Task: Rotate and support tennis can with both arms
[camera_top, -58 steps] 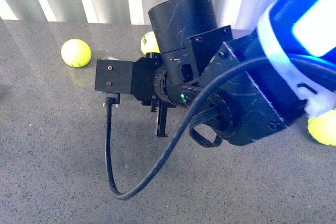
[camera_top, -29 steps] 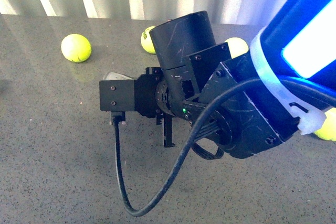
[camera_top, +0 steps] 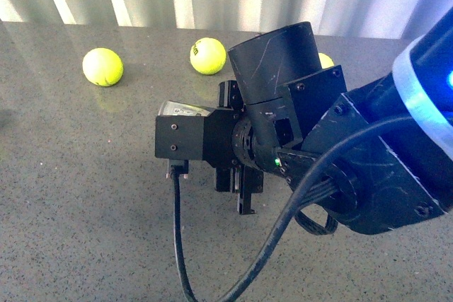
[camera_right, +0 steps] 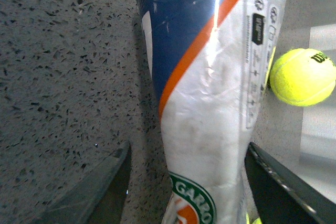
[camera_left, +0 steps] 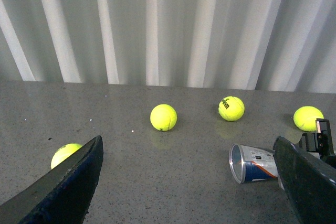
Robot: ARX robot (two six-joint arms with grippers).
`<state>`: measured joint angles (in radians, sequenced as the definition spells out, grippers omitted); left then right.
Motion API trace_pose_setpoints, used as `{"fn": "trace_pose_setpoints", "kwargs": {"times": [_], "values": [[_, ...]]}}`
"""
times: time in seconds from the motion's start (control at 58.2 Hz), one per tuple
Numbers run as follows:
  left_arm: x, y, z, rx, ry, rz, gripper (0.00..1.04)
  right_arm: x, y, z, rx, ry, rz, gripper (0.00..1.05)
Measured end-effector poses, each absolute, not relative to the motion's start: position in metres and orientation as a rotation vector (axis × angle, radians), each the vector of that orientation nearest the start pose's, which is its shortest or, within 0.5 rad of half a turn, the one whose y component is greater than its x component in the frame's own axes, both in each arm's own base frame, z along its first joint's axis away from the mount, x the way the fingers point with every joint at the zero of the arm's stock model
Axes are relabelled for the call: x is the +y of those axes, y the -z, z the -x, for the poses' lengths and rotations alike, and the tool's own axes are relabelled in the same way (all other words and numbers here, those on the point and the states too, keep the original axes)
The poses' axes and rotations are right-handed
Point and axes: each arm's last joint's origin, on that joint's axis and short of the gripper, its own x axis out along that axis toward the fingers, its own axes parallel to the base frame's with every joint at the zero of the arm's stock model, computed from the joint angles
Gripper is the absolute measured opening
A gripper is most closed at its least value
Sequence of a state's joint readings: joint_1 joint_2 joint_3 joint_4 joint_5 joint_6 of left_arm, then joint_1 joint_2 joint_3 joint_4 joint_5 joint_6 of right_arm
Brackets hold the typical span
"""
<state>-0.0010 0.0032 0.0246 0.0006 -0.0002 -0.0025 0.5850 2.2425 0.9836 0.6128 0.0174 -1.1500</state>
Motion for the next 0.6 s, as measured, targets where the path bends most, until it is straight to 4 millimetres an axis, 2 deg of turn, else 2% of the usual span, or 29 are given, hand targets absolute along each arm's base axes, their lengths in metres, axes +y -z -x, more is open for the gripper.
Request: {"fn": "trace_pose_setpoints", "kwargs": {"times": [0.223, 0.326, 0.464, 0.549, 0.601], "values": [[0.000, -0.172, -0.096, -0.022, 0.001, 0.002, 0.98, 0.207, -0.063, -0.315, 0.216, -0.828, 1.222, 0.99], [0.000, -0.172, -0.096, -0.022, 0.001, 0.002, 0.98, 0.193, -0.082, -0.304, 0.209, -0.797, 1.178, 0.97], [0.000, -0.172, -0.096, -0.022, 0.001, 0.002, 0.98, 0.173, -0.097, -0.295, 0.239, -0.758, 1.076, 0.97], [0.000, -0.172, -0.096, -0.022, 0.001, 0.002, 0.98, 0.152, -0.112, -0.289, 0.269, -0.695, 0.934, 0.97], [0.000, -0.172, -0.096, -0.022, 0.001, 0.002, 0.98, 0.131, -0.124, -0.285, 0.281, -0.614, 0.804, 0.97]]}}
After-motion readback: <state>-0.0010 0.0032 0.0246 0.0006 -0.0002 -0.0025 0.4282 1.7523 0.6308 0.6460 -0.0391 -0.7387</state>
